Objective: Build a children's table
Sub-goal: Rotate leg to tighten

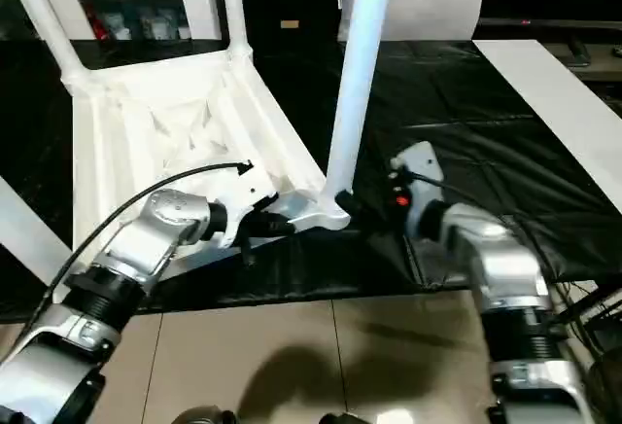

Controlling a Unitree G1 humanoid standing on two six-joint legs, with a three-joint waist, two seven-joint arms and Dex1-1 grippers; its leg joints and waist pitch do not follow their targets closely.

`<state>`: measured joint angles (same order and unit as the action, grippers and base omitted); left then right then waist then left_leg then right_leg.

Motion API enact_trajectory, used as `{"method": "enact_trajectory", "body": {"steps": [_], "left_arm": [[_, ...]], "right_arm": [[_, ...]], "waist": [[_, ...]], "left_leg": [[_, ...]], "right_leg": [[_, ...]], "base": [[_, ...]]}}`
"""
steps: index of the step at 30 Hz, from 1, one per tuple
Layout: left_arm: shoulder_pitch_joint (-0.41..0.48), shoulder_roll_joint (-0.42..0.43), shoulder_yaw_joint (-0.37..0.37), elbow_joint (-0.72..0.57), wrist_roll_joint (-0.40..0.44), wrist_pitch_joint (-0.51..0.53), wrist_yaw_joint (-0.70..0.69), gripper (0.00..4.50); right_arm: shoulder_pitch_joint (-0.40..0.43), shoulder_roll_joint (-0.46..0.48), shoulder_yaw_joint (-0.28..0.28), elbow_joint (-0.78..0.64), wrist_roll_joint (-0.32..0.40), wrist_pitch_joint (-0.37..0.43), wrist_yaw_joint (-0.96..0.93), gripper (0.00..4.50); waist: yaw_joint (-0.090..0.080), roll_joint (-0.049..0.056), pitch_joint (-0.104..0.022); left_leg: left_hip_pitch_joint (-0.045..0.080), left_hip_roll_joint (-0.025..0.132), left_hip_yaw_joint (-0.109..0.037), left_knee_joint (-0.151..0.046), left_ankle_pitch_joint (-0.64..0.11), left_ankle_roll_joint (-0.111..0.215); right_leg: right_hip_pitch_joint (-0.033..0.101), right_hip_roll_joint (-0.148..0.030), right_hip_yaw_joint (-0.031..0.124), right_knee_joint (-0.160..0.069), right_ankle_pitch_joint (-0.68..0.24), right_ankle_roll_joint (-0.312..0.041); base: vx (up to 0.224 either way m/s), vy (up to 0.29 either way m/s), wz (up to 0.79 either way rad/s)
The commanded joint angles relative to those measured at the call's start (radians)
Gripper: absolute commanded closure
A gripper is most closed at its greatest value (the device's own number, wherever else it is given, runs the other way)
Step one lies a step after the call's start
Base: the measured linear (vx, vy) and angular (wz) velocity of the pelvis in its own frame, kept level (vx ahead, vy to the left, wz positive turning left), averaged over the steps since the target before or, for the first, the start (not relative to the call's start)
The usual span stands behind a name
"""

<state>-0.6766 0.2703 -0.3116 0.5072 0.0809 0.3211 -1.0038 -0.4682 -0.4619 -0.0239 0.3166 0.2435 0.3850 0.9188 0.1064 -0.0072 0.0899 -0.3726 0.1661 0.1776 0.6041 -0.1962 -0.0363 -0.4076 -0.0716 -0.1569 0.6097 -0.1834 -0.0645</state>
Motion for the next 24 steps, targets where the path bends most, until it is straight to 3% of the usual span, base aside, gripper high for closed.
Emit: {"method": "enact_trajectory", "body": {"steps": [1, 11, 13, 21, 24], "left_arm": [[-0.004, 0.018, -0.026, -0.011, -0.003, -0.045, -0.068, 4.50], [-0.021, 0.121, -0.125, 0.042, 0.031, -0.243, -0.279, 4.50], [-0.019, 0.138, -0.143, 0.034, 0.027, -0.266, -0.333, 4.50], [-0.021, 0.158, -0.177, 0.030, 0.022, -0.318, -0.432, 4.50], [-0.027, 0.159, -0.183, 0.046, 0.019, -0.340, -0.453, 4.50]], "right_arm": [[-0.013, -0.025, 0.011, 0.013, 0.007, -0.020, 0.054, 0.03], [-0.013, -0.130, 0.100, 0.043, 0.011, -0.133, 0.359, 0.03], [-0.013, -0.141, 0.115, 0.042, 0.017, -0.141, 0.416, 0.39], [-0.011, -0.157, 0.161, 0.039, 0.041, -0.131, 0.543, 0.88], [-0.013, -0.145, 0.189, 0.052, 0.042, -0.136, 0.592, 1.26]], "waist": [[0.008, -0.007, -0.085], [0.043, -0.005, -0.084], [0.047, -0.005, -0.084], [0.059, -0.006, -0.084], [0.060, -0.007, -0.082]], "left_leg": [[0.003, 0.073, -0.033, -0.055, -0.038, 0.135], [0.009, 0.081, -0.032, -0.057, -0.082, 0.124], [0.010, 0.082, -0.033, -0.058, -0.087, 0.119], [0.013, 0.086, -0.032, -0.059, -0.086, 0.113], [0.012, 0.083, -0.032, -0.060, -0.096, 0.108]], "right_leg": [[0.080, -0.111, 0.086, -0.083, -0.164, -0.122], [0.075, -0.113, 0.084, -0.086, -0.224, -0.110], [0.075, -0.114, 0.084, -0.087, -0.238, -0.105], [0.072, -0.116, 0.086, -0.087, -0.252, -0.110], [0.073, -0.116, 0.085, -0.090, -0.272, -0.105]], "base": [[0.000, 0.000, 0.00], [0.000, 0.000, 0.00], [0.000, 0.000, 0.00], [0.000, 0.000, 0.00], [0.000, 0.000, 0.00]]}}
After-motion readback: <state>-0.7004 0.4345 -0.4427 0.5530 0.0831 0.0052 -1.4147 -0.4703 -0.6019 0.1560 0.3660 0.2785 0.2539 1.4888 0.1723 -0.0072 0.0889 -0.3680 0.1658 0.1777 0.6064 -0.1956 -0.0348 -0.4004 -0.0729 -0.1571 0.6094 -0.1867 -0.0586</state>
